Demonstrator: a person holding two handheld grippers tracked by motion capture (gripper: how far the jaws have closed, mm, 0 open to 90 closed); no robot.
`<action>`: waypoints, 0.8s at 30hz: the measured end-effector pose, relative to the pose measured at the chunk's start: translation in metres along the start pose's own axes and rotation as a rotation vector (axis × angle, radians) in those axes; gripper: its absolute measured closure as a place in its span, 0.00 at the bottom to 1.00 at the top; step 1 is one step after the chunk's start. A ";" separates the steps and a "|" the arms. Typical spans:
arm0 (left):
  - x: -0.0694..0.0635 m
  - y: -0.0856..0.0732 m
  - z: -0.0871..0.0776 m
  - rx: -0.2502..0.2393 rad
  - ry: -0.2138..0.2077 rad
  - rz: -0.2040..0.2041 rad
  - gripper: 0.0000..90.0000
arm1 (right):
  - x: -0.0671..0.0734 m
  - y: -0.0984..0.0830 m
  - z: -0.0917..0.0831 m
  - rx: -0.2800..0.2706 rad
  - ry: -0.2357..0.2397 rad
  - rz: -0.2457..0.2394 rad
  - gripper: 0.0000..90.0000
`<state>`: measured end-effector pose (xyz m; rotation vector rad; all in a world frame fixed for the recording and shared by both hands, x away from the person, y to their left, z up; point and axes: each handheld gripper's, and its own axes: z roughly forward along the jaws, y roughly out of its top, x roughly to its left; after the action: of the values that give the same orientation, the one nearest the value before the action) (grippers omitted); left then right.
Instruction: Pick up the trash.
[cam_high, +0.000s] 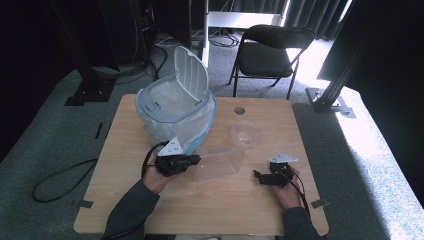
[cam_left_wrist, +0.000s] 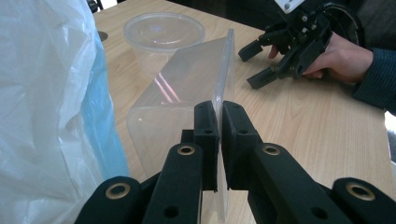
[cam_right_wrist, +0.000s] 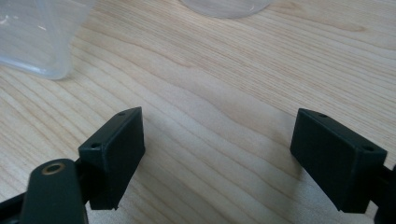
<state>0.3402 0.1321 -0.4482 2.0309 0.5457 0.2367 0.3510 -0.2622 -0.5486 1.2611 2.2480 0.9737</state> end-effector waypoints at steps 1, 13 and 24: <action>0.000 0.000 0.000 -0.002 0.001 -0.002 0.95 | 0.000 0.000 0.000 0.000 0.000 0.000 0.19; 0.001 0.008 -0.003 -0.009 0.004 0.002 0.96 | 0.000 0.000 0.000 0.000 0.000 0.000 0.19; -0.002 0.016 -0.008 -0.019 -0.002 0.012 0.96 | 0.000 0.000 0.000 0.000 -0.001 0.000 0.19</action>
<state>0.3395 0.1303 -0.4306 2.0168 0.5278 0.2458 0.3510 -0.2621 -0.5486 1.2615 2.2479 0.9728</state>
